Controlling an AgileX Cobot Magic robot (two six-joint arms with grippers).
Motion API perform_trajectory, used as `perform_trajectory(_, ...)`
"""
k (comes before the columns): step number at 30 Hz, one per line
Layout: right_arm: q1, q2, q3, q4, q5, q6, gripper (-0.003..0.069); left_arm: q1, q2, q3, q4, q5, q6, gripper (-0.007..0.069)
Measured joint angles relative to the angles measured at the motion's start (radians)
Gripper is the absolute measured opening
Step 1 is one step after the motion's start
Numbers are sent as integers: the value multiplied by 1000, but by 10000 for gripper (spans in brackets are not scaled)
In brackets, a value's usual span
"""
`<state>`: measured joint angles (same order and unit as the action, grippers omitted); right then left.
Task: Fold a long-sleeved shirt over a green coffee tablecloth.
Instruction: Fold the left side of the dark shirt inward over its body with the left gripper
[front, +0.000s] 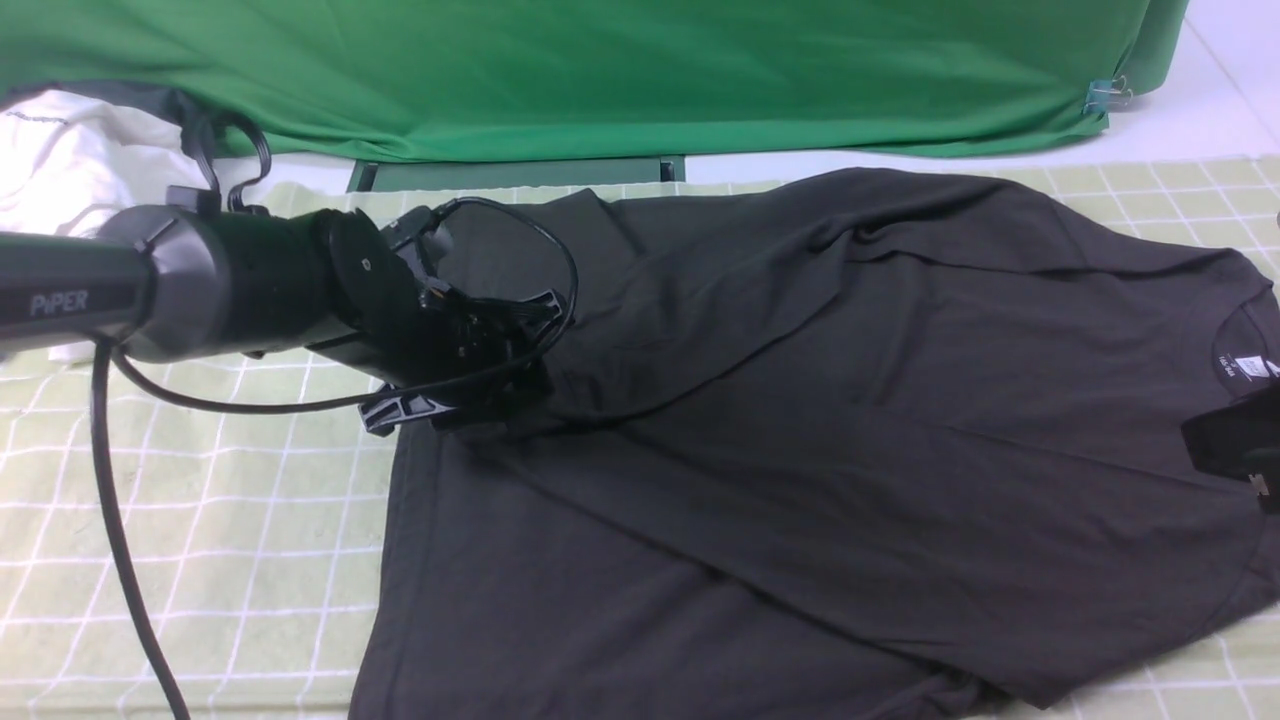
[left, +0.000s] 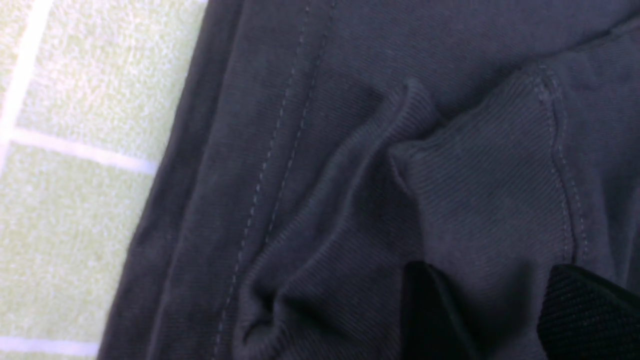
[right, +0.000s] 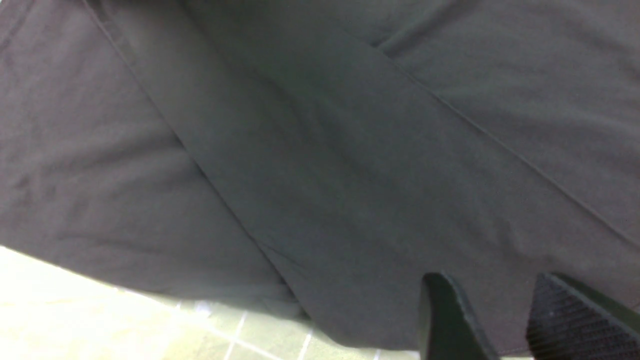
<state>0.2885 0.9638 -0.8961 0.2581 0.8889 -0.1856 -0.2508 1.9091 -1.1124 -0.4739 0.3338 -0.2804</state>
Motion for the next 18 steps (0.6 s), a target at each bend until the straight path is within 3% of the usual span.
perform_trajectory(2,0,0,0,0,-2,0,245,0,2,-1,-2,-2,0,283)
perform_trajectory(6,0,0,0,0,-8,0,245,1,15,-1,-34,-9,0,158)
perform_trajectory(7,0,0,0,0,-9,0,245,1,15,-1,-42,-9,1,92)
perform_trajectory(10,0,0,0,0,-10,0,245,1,-5,-1,-44,-4,19,36)
perform_trajectory(18,0,0,0,0,-10,0,245,1,-137,-1,-26,46,26,32)
